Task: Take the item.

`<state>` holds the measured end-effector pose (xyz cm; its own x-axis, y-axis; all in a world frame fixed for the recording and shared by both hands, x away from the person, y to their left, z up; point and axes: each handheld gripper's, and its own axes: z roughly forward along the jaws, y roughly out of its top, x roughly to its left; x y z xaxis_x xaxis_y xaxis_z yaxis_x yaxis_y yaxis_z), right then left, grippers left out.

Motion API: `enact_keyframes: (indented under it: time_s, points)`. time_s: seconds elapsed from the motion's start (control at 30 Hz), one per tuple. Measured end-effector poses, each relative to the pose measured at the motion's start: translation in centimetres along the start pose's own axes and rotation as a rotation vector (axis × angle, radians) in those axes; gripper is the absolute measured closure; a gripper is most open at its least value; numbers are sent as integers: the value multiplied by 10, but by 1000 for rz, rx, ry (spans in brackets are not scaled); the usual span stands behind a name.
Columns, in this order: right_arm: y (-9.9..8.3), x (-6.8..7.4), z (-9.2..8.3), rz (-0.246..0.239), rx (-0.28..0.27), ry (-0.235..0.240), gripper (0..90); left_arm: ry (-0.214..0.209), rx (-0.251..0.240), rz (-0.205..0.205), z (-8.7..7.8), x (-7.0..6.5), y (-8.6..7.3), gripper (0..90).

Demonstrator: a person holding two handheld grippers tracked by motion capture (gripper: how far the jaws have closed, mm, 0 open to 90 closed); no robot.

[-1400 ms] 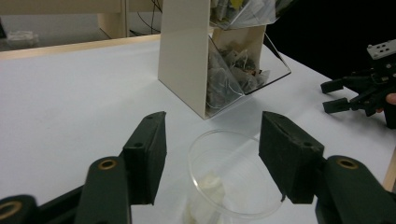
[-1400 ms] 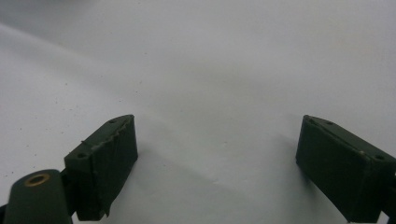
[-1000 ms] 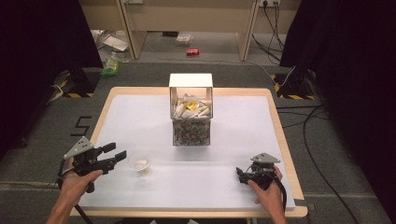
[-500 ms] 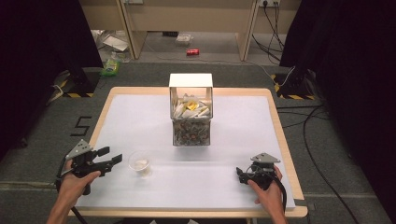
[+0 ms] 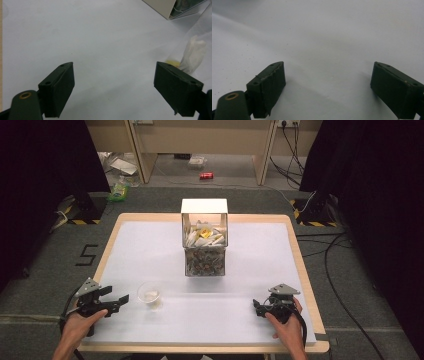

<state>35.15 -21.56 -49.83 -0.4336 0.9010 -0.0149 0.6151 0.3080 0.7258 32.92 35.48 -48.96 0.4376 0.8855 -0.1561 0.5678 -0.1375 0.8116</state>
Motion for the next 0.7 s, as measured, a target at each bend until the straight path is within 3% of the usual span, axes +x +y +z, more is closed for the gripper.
enact_keyframes:
  time_s: [0.27,0.7]
  points:
    - [0,0,0,-2,-1,-3,132,17,38,25,2,-4,-13,167]
    - [0,0,0,2,-1,0,132,49,56,61,-5,-14,-23,167]
